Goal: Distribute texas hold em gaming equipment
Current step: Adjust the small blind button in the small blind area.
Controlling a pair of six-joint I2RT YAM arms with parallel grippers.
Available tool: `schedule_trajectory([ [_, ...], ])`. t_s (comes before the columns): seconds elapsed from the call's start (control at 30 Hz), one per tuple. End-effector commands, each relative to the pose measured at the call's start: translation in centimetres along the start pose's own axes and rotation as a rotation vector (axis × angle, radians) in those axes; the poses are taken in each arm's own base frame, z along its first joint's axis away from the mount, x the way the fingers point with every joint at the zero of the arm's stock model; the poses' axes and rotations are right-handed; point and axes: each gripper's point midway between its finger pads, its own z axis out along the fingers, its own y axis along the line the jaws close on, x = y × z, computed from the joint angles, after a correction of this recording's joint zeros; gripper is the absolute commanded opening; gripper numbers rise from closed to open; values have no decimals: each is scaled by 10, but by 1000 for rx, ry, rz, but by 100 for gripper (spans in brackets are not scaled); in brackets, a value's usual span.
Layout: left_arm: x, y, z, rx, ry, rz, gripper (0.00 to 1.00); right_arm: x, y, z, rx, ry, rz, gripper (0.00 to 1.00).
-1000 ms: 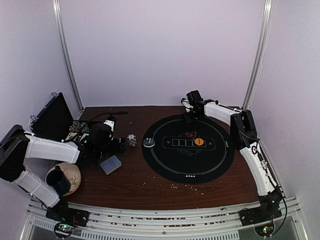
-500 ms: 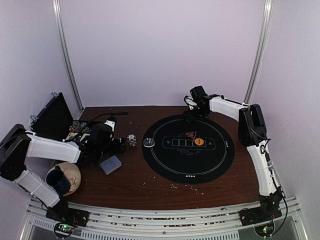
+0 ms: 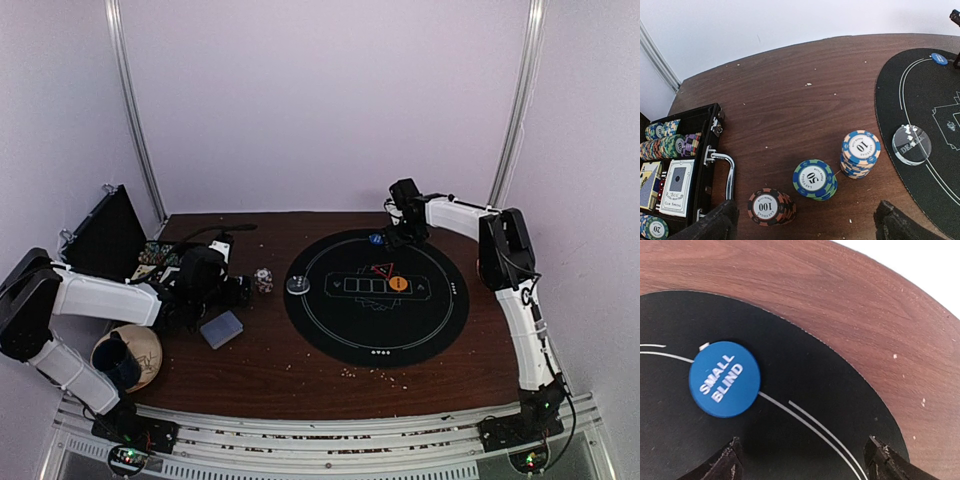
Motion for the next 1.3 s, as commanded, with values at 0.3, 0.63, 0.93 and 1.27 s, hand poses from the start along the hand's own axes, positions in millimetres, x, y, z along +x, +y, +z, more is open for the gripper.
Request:
schedule_trajectory([
  [0.3, -19, -2, -2, -1, -48, -14, 98, 12, 18, 20, -46, 52, -53, 87],
  [0.63, -19, -2, -2, -4, -49, -14, 98, 12, 18, 30, 62, 43, -59, 90],
  [0.93, -18, -3, -1, -3, -45, -12, 98, 10, 11, 38, 119, 33, -72, 91],
  [1.27, -16, -3, 1, -8, -40, -7, 98, 5, 5, 45, 176, 23, -107, 94],
])
